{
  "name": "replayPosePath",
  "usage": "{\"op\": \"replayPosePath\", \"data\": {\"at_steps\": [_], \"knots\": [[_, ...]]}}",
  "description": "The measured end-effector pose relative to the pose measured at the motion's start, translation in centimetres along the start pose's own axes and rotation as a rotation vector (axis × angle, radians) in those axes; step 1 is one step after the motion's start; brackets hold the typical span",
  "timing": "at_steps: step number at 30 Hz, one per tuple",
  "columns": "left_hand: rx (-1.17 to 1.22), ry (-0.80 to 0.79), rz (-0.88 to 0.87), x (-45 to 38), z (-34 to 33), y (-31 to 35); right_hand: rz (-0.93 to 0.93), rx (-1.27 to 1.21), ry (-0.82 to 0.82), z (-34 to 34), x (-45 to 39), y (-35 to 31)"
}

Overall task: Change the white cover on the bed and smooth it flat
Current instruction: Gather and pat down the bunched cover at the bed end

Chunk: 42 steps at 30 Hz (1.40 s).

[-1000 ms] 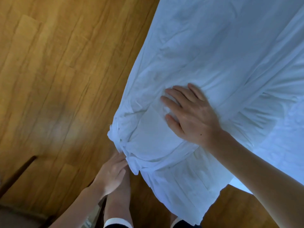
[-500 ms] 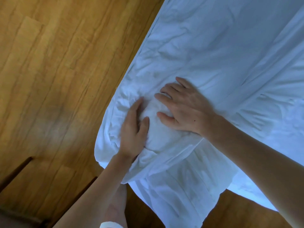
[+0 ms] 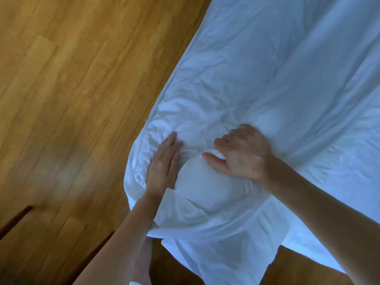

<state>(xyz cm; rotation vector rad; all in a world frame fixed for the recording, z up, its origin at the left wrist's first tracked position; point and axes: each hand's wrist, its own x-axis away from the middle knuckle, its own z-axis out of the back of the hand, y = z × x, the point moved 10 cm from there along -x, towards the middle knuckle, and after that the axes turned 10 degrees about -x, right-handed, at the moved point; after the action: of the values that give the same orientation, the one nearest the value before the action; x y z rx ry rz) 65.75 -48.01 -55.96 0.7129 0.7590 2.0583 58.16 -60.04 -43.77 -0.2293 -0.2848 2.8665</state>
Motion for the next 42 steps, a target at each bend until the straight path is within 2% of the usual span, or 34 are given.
{"op": "replayPosePath", "data": {"at_steps": [4,8,12,14,15,18,20,24,27,29,31,34,36,38,39,42], "knots": [[-0.264,0.078,-0.167,0.3,-0.9,1.1,0.057,-0.055,0.247,6.5,1.7,-0.4],[-0.311,0.105,-0.224,0.8,-0.5,1.6,0.04,-0.025,0.378,10.2,-0.2,-0.7],[-0.174,0.011,-0.104,0.2,0.2,-0.5,0.045,-0.064,0.523,14.1,-2.3,-1.4],[-0.295,0.006,-0.055,-1.4,0.3,-3.6,0.038,-0.121,0.574,16.3,-2.5,-1.3],[-0.336,0.032,0.004,-2.0,1.2,-4.9,0.038,-0.135,0.579,16.9,-2.2,-1.3],[-0.432,0.205,-0.004,-1.3,3.6,-5.3,-0.004,-0.11,0.56,15.7,0.9,-1.5],[-0.378,0.263,0.038,0.7,4.0,-5.2,-0.114,-0.112,0.499,12.4,4.9,-1.0],[-0.496,0.277,-0.029,4.5,2.7,-4.9,-0.211,-0.173,0.333,8.7,9.4,0.1],[-0.507,0.237,-0.057,4.6,2.4,-4.1,-0.219,-0.196,0.122,7.7,6.3,0.6],[-0.532,0.178,-0.173,3.6,2.5,-2.4,-0.239,-0.191,-0.036,6.4,3.2,0.8],[-0.492,0.202,-0.261,2.1,3.9,-0.5,-0.259,-0.195,-0.13,5.3,0.6,1.4],[-0.335,0.206,-0.24,-0.6,4.3,2.0,-0.175,-0.107,-0.221,3.1,-2.1,1.6],[-0.297,0.126,-0.357,-1.3,1.9,3.7,-0.086,-0.027,-0.36,0.4,-3.1,1.0],[-0.426,0.096,-0.486,-1.5,-0.7,3.9,-0.023,-0.037,-0.495,-2.2,-3.3,0.5],[-0.498,0.106,-0.49,-1.7,-1.4,3.3,-0.005,-0.06,-0.532,-2.9,-3.1,0.2],[-0.527,0.153,-0.377,-1.1,-1.2,2.4,0.018,-0.091,-0.601,-4.1,-2.9,0.2]]}}
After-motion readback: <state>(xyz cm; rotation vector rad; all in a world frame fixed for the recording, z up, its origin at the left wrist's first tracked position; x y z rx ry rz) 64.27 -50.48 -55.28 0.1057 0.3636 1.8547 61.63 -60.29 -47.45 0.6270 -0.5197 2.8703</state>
